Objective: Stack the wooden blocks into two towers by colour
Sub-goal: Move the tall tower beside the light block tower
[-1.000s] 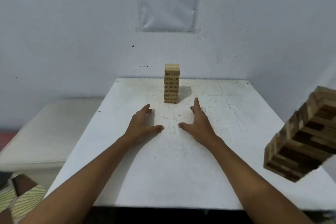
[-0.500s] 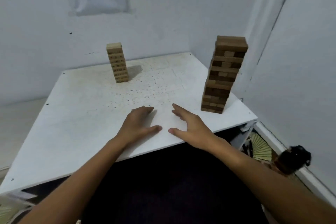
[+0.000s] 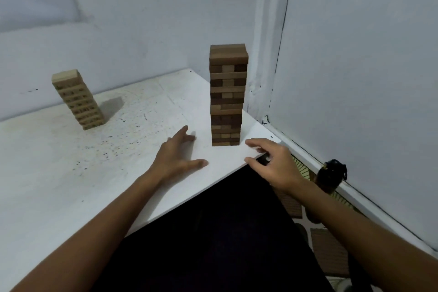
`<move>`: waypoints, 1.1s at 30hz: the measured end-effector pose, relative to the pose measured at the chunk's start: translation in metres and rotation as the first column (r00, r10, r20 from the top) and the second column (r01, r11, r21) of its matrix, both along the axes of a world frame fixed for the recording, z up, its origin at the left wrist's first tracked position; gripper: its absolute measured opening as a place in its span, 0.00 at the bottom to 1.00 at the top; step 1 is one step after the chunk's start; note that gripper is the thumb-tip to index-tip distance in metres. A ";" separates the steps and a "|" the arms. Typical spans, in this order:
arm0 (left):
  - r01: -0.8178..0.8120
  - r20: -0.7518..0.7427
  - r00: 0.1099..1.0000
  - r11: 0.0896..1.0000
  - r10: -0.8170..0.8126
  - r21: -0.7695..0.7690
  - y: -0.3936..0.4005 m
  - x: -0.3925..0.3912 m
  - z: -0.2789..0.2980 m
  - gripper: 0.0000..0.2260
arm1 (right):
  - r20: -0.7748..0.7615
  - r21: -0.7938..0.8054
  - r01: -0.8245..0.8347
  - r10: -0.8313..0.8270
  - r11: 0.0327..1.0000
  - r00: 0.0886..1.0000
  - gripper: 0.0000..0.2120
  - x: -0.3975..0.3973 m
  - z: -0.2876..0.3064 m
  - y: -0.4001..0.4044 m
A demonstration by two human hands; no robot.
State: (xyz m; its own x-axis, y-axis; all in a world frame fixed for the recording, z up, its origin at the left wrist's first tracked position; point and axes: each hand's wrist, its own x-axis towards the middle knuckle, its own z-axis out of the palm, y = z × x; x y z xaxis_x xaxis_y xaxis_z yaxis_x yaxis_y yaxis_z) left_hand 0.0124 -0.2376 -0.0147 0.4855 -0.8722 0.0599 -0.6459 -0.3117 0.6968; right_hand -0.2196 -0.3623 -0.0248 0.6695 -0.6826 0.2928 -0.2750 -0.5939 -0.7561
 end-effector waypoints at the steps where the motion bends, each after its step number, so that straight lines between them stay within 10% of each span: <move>1: 0.009 -0.012 1.000 1.000 -0.009 -0.002 -0.006 0.002 0.000 0.49 | -0.015 0.007 0.020 -0.020 1.000 1.000 0.23 0.001 0.001 -0.007; 14: 0.203 -0.135 0.972 0.976 -0.191 0.080 -0.070 0.011 0.006 0.60 | -0.297 0.170 -0.029 0.079 0.985 0.952 0.66 0.050 0.012 -0.067; 33: 0.264 -0.107 0.958 0.964 -0.266 -0.034 -0.092 0.020 -0.007 0.46 | -0.167 0.224 -0.174 0.213 0.959 0.963 0.61 0.072 0.011 -0.081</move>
